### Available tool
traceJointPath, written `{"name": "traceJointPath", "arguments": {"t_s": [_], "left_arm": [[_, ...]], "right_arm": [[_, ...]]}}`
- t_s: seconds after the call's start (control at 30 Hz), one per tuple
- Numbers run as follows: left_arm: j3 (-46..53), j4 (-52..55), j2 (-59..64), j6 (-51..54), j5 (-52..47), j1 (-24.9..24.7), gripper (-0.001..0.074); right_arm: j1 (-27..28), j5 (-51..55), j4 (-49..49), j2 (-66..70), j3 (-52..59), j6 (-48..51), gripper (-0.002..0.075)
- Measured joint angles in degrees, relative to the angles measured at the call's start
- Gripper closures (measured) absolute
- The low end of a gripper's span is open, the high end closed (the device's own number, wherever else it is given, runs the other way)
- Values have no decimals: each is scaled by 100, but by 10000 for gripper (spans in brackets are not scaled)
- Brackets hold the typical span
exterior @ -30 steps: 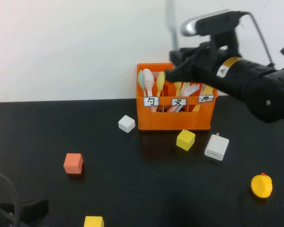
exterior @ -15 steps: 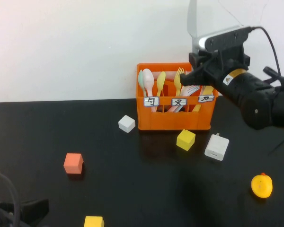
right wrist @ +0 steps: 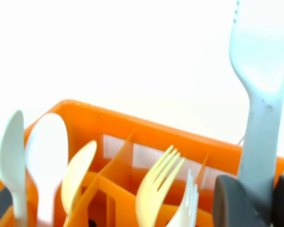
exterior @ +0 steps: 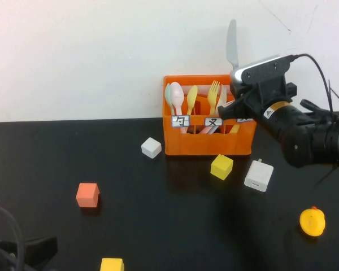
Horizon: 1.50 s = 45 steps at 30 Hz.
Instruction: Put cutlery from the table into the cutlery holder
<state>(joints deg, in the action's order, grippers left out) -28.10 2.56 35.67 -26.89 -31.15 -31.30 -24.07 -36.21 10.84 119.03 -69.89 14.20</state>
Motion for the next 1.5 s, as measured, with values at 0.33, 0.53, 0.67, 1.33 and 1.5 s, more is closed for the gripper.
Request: {"name": "traceJointPath", "arguments": {"t_s": [0.33, 0.53, 0.67, 1.33, 1.5], "left_arm": [[0, 23, 0, -4, 0, 0, 736], [0, 35, 0, -4, 0, 0, 736], [0, 95, 0, -4, 0, 0, 736], [0, 333, -547, -4, 96, 0, 736], [88, 637, -1229, -4, 228, 0, 736]], "right_arm": [[0, -203, 0, 148, 0, -237, 554], [0, -556, 0, 148, 0, -659, 400], [0, -765, 0, 136, 0, -812, 362], [-417, 1869, -3021, -2533, 14, -1058, 718], [-903, 3666, -3184, -3314, 183, -1058, 720]]}}
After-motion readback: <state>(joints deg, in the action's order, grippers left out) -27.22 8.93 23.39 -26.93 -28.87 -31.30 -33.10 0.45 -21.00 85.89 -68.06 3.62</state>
